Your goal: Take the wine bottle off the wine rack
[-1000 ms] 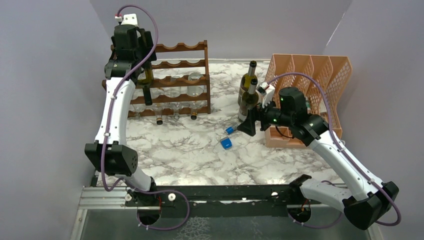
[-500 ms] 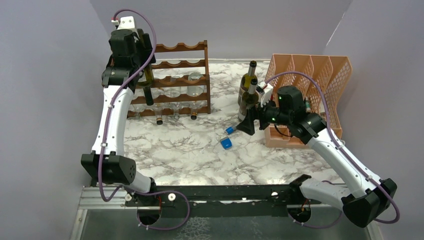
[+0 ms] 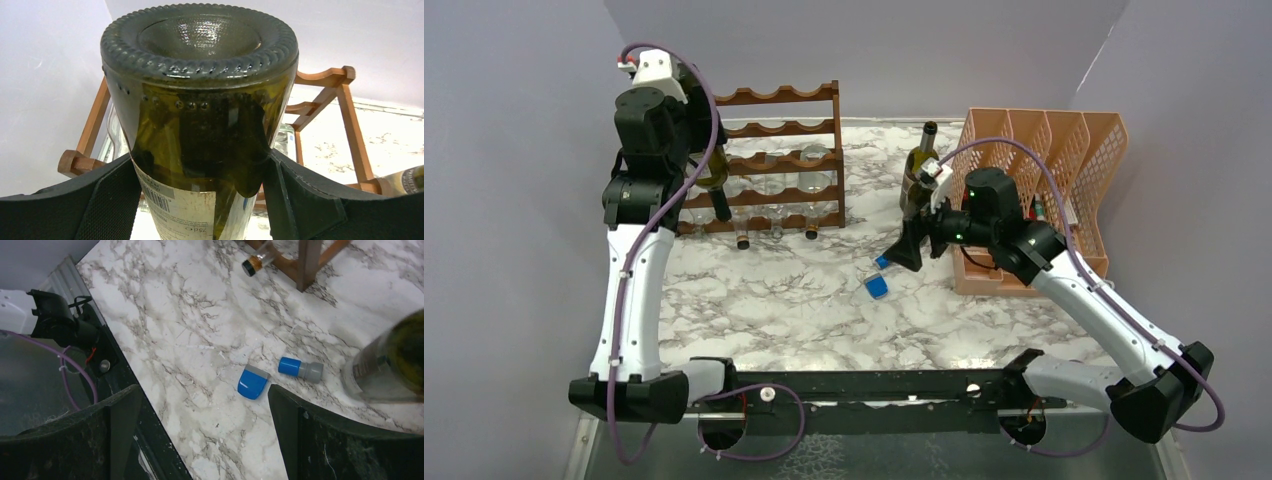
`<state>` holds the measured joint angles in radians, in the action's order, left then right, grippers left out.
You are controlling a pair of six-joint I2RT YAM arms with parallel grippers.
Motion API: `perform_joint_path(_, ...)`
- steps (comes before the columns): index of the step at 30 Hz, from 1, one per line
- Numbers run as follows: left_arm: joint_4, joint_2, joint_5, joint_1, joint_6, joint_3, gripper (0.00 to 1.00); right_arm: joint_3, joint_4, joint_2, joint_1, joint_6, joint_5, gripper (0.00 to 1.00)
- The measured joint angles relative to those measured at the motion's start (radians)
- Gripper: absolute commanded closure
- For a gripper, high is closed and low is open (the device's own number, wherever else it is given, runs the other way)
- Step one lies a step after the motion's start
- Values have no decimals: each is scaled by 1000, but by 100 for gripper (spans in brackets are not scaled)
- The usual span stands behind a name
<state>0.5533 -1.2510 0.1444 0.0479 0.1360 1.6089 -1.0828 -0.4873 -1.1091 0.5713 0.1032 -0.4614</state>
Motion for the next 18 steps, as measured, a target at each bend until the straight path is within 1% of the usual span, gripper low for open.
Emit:
perform_joint_path(6,-5,89,-60,0,30,-42,100,-44,42,-35,170,-43,48,0)
perform_joint_path(12,-4,132,-206,0,77,-54,100,-47,142,-73,266,-127,119,0)
perform_joint_path(16,-6,146,-320,0,111,-74,100,-14,287,-74,315,-285,165,0)
perform_joint_path(18,-6,152,-375,0,126,-94,100,16,358,-74,351,-420,169,0)
